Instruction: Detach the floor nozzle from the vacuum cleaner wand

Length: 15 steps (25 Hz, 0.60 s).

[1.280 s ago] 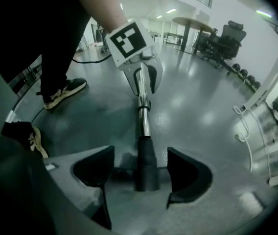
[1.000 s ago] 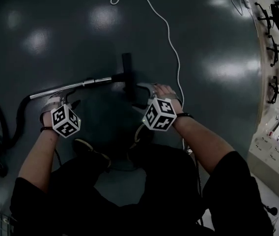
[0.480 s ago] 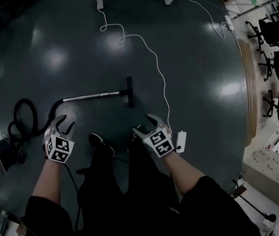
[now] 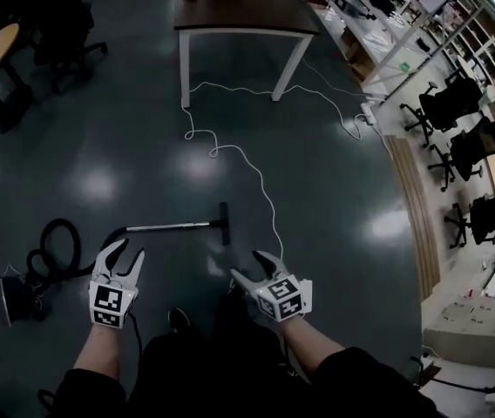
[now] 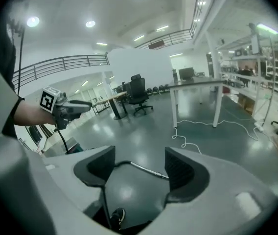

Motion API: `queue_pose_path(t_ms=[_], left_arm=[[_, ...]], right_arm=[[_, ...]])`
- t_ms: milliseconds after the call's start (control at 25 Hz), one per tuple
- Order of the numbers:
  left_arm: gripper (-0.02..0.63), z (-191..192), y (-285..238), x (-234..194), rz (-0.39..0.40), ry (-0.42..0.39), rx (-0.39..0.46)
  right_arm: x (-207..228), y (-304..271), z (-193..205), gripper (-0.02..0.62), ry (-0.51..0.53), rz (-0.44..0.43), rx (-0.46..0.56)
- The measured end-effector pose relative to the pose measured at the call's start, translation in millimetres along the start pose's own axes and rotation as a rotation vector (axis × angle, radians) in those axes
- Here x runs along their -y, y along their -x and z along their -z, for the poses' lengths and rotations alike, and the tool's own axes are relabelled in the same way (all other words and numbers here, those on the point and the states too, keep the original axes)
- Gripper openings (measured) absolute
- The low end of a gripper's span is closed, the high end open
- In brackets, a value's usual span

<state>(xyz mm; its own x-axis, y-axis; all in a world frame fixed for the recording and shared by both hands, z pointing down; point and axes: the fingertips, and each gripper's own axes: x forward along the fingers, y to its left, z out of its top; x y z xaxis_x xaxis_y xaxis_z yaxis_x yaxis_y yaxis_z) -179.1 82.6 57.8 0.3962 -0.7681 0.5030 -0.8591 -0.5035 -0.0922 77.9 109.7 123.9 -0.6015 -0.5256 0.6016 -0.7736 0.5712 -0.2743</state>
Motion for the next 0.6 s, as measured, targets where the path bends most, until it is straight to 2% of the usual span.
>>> queue_pose_path(t_ms=[120, 240, 400, 520, 600], left_arm=[[0.164, -16, 23, 19, 0.051, 0.007, 0.078], [0.161, -21, 50, 43, 0.107, 0.029, 0.136], [0.156, -76, 87, 81, 0.170, 0.081, 0.283], [0.147, -117, 112, 111, 0.212, 0.109, 0.390], [0.122, -140, 130, 130, 0.238, 0.126, 0.471]], right_arm=[[-28, 26, -8, 0.318, -0.019, 0.046, 0.048], [-58, 46, -14, 0.318, -0.081, 0.030, 0.097], [-85, 78, -54, 0.316, -0.138, -0.060, 0.239], [-109, 106, -85, 0.295, -0.129, -0.169, 0.357], [-122, 130, -106, 0.233, -0.081, -0.242, 0.429]])
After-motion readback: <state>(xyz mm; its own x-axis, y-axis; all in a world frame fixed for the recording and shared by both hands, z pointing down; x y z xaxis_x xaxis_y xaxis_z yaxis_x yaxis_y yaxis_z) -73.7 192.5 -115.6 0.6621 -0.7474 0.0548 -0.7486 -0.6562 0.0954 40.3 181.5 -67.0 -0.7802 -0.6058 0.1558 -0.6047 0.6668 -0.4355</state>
